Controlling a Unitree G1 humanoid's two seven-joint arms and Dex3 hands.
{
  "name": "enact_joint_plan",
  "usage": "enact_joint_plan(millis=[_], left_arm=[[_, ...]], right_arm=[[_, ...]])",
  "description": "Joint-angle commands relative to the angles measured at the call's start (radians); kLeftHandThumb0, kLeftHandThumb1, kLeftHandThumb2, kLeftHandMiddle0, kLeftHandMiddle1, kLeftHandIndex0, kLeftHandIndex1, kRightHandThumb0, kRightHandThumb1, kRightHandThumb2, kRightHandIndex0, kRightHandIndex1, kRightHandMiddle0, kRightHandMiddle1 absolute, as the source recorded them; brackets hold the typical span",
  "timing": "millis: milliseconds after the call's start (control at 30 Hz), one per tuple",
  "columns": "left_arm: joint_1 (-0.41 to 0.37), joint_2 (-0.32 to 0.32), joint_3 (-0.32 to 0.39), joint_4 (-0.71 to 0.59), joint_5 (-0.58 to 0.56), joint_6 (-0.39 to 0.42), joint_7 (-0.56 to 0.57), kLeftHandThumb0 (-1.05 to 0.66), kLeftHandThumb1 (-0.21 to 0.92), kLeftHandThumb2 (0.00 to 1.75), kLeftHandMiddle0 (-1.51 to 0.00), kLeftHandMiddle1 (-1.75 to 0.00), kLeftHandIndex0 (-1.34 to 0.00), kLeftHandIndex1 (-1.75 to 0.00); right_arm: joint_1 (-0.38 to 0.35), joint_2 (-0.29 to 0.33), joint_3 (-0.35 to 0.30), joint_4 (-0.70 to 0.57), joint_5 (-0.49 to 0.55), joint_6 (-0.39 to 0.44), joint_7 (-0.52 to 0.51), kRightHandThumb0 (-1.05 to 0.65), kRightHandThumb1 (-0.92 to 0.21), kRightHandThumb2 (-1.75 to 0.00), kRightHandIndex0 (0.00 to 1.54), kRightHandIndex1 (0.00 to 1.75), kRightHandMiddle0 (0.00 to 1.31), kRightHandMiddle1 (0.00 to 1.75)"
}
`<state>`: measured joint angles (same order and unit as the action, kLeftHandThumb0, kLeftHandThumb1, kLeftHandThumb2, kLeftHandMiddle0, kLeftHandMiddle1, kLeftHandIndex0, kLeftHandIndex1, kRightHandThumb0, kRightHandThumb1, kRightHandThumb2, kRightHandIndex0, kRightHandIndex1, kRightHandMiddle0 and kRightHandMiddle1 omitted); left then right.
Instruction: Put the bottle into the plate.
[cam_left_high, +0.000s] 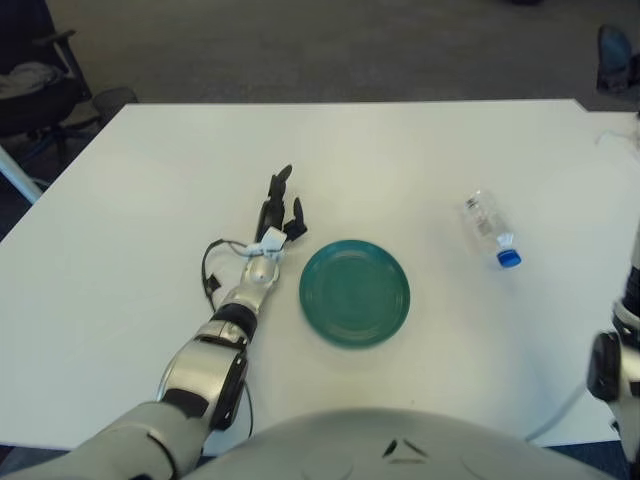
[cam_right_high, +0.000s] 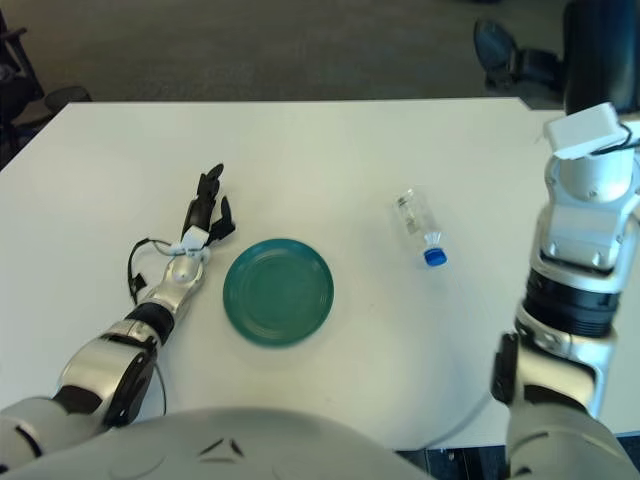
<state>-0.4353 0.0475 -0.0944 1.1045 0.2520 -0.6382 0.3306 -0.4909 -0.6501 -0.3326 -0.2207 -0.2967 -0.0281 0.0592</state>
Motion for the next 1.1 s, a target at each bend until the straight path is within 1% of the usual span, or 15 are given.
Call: enact_joint_plan(millis=[0,100,133,200,267,300,367,500,567,667,800,867,900,967,1067], left_arm=[[0.104,-0.021,-0.005,0.072,-0.004,0.020,-0.021,-0.84,0.92,1.10,-0.23,0.00,0.00,-0.55],[0.103,-0.020,-0.003,0.074,-0.009,0.021,-0.030,-0.84,0.92,1.10,-0.23,0.00,0.00,-0.55],[0.101,-0.019,-0.003,0.075,-0.009,0.025,-0.032,-0.84,0.92,1.10,-0.23,0.00,0.00,-0.55],[0.099,-0.017,-0.003,0.076,-0.009,0.033,-0.036,-0.83,0.92,1.10,-0.23,0.00,0.00,-0.53],[0.097,-0.015,-0.005,0.076,-0.006,0.039,-0.038,-0.82,0.92,1.10,-0.23,0.00,0.00,-0.52],[0.097,-0.014,-0.007,0.075,-0.004,0.040,-0.036,-0.82,0.92,1.10,-0.23,0.00,0.00,-0.52],[0.100,-0.014,-0.010,0.069,0.000,0.040,-0.032,-0.81,0.92,1.10,-0.23,0.00,0.00,-0.51],[0.103,-0.014,-0.011,0.063,0.000,0.039,-0.032,-0.80,0.92,1.10,-0.23,0.00,0.00,-0.50],[0.101,-0.016,-0.008,0.064,-0.005,0.044,-0.039,-0.80,0.92,1.10,-0.23,0.00,0.00,-0.50],[0.097,-0.018,-0.003,0.068,-0.012,0.053,-0.048,-0.79,0.92,1.09,-0.22,0.00,0.00,-0.51],[0.094,-0.019,0.001,0.071,-0.014,0.056,-0.052,-0.78,0.92,1.09,-0.22,0.00,0.00,-0.53],[0.095,-0.018,0.002,0.070,-0.015,0.054,-0.056,-0.78,0.92,1.08,-0.22,0.00,0.00,-0.53],[0.095,-0.018,0.003,0.069,-0.015,0.055,-0.058,-0.78,0.92,1.08,-0.22,0.00,0.00,-0.52],[0.095,-0.018,0.003,0.068,-0.015,0.056,-0.061,-0.78,0.92,1.08,-0.22,0.00,0.00,-0.51],[0.095,-0.019,0.005,0.069,-0.017,0.054,-0.067,-0.78,0.92,1.08,-0.21,0.00,0.00,-0.50]], right_arm=[[0.009,0.013,0.021,0.038,-0.030,0.004,-0.030,-0.75,-0.92,-0.71,0.17,0.01,0.00,0.48],[0.020,0.015,0.028,0.054,-0.036,0.013,-0.042,-0.76,-0.92,-0.70,0.16,0.00,0.00,0.50],[0.022,0.014,0.032,0.048,-0.046,0.037,-0.041,-0.76,-0.92,-0.69,0.16,0.00,0.00,0.51],[0.038,0.014,0.038,0.081,-0.059,0.043,-0.052,-0.79,-0.92,-0.66,0.16,0.00,0.00,0.52],[0.069,0.010,0.040,0.162,-0.061,0.019,-0.067,-0.82,-0.92,-0.62,0.14,0.00,0.00,0.48],[0.070,0.006,0.046,0.143,-0.065,0.066,-0.046,-0.83,-0.92,-0.61,0.14,0.00,0.00,0.47],[0.064,-0.005,0.061,0.102,-0.077,0.148,-0.006,-0.91,-0.92,-0.52,0.10,0.00,0.00,0.35],[0.045,-0.019,0.099,0.064,-0.106,0.253,0.046,-1.01,-0.92,-0.45,0.03,0.00,0.00,0.17],[0.026,-0.026,0.146,0.054,-0.142,0.313,0.083,-1.03,-0.92,-0.43,0.02,0.00,0.00,0.12],[0.020,-0.036,0.201,0.040,-0.188,0.381,0.131,-1.04,-0.92,-0.34,0.01,0.00,0.00,0.04],[0.090,-0.012,0.240,0.105,-0.211,0.337,0.094,-1.05,-0.92,-0.22,0.00,0.00,0.00,0.01],[0.142,-0.024,0.244,0.155,-0.187,0.324,0.130,-1.05,-0.92,-0.17,0.00,0.00,0.00,0.00],[0.175,-0.049,0.228,0.139,-0.152,0.342,0.197,-1.05,-0.92,-0.14,0.00,0.00,0.00,0.00],[0.208,-0.077,0.208,0.112,-0.113,0.363,0.273,-1.05,-0.91,-0.12,0.00,0.00,0.00,0.00],[0.202,-0.115,0.219,0.083,-0.105,0.383,0.349,-1.05,-0.92,-0.09,0.00,0.00,0.00,0.00]])
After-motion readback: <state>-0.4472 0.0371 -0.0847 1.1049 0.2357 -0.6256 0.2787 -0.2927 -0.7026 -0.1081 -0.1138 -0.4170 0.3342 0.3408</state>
